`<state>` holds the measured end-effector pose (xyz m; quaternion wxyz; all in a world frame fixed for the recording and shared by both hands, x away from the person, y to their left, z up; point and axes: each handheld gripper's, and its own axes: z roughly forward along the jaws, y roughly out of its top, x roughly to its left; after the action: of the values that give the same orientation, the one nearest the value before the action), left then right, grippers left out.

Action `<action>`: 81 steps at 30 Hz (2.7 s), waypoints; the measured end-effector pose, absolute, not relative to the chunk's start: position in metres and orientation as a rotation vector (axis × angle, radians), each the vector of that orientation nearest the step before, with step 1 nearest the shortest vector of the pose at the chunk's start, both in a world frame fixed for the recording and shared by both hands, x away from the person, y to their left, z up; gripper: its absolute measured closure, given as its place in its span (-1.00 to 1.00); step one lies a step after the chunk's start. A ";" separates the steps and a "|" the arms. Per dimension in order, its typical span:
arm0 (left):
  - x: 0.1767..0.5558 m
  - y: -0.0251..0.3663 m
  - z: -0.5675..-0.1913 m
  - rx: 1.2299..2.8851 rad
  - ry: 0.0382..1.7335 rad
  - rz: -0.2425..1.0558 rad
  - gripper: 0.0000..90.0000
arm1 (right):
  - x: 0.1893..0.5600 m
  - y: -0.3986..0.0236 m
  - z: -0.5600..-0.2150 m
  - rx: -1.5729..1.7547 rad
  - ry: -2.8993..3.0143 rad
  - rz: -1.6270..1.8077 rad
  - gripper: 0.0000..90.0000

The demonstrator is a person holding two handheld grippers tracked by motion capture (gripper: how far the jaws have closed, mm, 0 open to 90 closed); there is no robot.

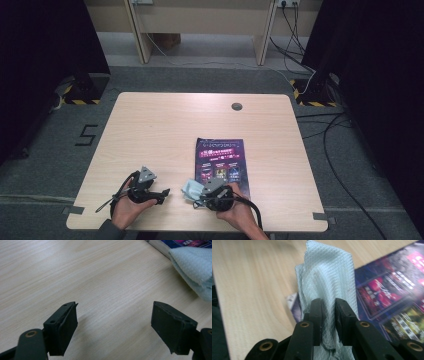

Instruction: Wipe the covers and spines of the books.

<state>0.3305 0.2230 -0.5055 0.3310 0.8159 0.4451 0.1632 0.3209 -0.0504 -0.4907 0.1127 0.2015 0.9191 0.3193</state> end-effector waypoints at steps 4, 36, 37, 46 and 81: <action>0.331 0.224 -0.505 2.131 1.174 0.434 -0.55 | 0.317 -0.044 -0.491 0.550 2.705 0.947 0.71; 0.329 0.220 -0.507 2.153 1.156 0.435 -0.55 | 0.356 -0.115 -0.489 0.821 2.581 0.847 0.74; 0.328 0.220 -0.508 2.150 1.160 0.421 -0.55 | 0.357 -0.118 -0.489 0.834 2.574 0.841 0.74; 0.328 0.217 -0.510 2.164 1.152 0.411 -0.55 | 0.350 -0.143 -0.488 0.895 2.542 0.827 0.73; 0.326 0.208 -0.508 2.098 1.121 0.351 -0.57 | 0.318 -0.145 -0.488 0.861 2.576 0.854 0.74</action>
<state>0.3258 0.2076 -0.5077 0.3601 0.8140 0.4350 0.1363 0.3184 -0.1448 -0.4884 0.1469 0.2991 0.8949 0.2968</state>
